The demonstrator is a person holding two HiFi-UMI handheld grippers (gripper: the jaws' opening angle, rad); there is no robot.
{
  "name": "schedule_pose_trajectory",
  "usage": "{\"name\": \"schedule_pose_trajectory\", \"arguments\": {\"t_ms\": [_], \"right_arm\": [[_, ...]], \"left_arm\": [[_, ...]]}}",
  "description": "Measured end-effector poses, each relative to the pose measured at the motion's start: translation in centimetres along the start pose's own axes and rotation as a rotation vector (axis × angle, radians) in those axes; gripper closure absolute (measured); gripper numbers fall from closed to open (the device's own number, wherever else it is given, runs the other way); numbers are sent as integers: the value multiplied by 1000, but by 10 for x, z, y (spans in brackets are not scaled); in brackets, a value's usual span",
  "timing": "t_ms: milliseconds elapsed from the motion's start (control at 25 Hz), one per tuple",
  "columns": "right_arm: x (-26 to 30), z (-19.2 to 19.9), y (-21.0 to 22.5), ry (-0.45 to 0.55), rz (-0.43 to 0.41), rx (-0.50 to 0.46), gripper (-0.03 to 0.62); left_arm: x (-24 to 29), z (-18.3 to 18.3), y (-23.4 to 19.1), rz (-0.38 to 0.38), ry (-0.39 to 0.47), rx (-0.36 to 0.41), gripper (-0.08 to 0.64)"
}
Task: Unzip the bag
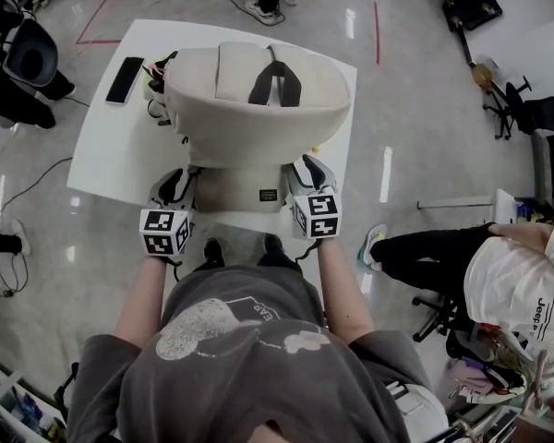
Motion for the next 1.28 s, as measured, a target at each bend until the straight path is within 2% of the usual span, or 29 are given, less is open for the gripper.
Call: {"name": "schedule_pose_trajectory", "arguments": {"t_ms": [360,560,800,1040,1160,1280], "right_arm": [[-19,1,-10,8,66,32,444],[-38,-1,-14,58,137,72,463],[-57,-10,-14,130,195,100,546],[-72,-13,-10,166,167,93,592],[-89,-10,0,176,163,94,592],[-112,-2,6,190,117,89,592]], "left_arm": [[-13,-11,7,29,42,-9,426],[-18,-22,15,77,88,4,513],[-19,-26,18,99,108,24,552],[-34,-28,36,67,124,10,552],[-43,-30,55,39,134,-4,554],[-56,-32,83,9,156,-6,554]]}}
Point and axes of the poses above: the fingertips, and each gripper's own axes: x forward along the fingers, y to its right, z out of its underside, the point moved 1 cm from there along -x, backward along the fingers
